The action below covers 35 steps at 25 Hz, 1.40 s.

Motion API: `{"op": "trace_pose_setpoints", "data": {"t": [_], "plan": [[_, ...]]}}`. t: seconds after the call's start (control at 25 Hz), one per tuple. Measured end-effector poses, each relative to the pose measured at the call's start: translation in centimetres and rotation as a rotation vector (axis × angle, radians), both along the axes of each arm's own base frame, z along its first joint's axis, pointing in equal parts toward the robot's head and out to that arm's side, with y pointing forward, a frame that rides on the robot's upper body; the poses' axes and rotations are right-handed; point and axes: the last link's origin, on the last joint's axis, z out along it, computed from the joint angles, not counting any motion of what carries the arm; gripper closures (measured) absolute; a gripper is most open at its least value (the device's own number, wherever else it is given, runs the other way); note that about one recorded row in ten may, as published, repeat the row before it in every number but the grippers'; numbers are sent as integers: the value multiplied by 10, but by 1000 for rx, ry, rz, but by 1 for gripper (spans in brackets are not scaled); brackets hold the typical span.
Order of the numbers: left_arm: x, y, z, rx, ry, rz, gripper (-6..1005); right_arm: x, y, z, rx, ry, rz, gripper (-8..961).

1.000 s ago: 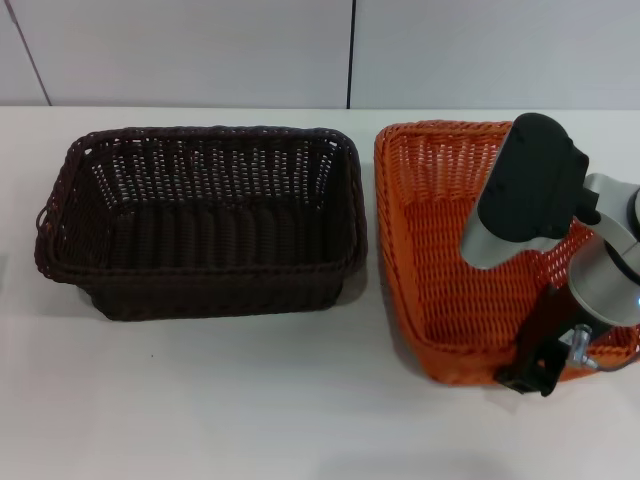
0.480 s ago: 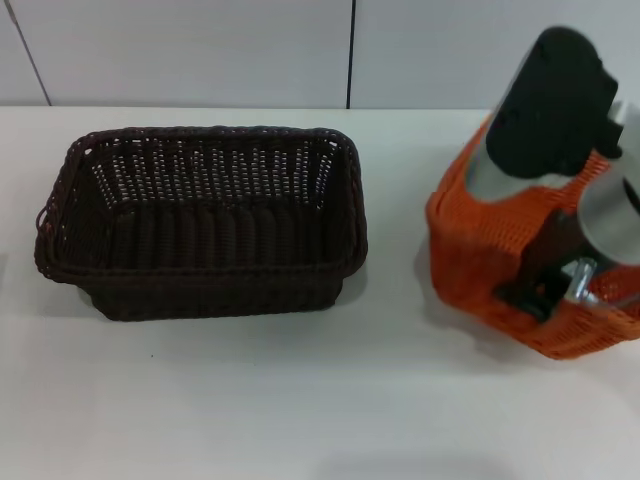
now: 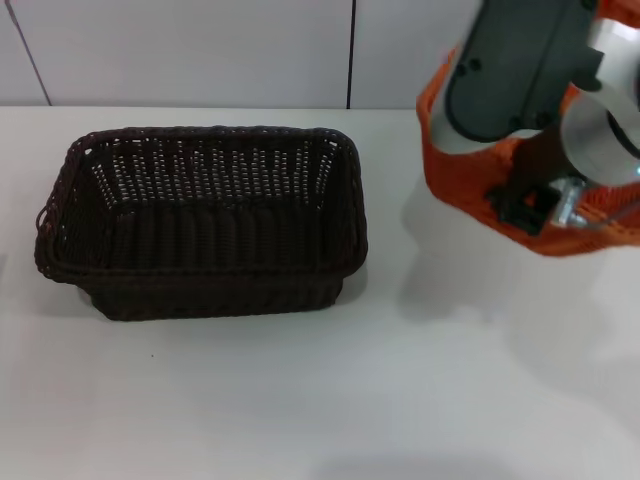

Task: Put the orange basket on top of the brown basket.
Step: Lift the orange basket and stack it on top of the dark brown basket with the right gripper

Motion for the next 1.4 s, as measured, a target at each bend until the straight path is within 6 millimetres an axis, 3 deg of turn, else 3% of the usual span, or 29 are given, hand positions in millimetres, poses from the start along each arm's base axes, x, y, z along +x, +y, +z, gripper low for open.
{"op": "trace_pose_setpoints", "data": {"t": [0.2, 0.28, 0.48, 0.72, 0.96, 1.4], "plan": [[-1, 3, -2, -7, -3, 7, 197, -16, 3, -12, -107, -110, 226, 820], [-2, 3, -2, -8, -5, 12, 197, -19, 0, -24, -201, -205, 413, 820], [-2, 3, -3, -9, -7, 15, 197, -25, 0, -30, -258, -283, 614, 820], [-2, 3, -4, -2, -22, 19, 197, -22, 0, -33, -343, -431, 852, 821], [-1, 5, -4, 5, -70, 7, 197, -13, -1, -49, -355, -522, 1101, 821], [1, 8, -1, 22, -82, -6, 197, 7, 4, -75, -484, -525, 1173, 821]]}}
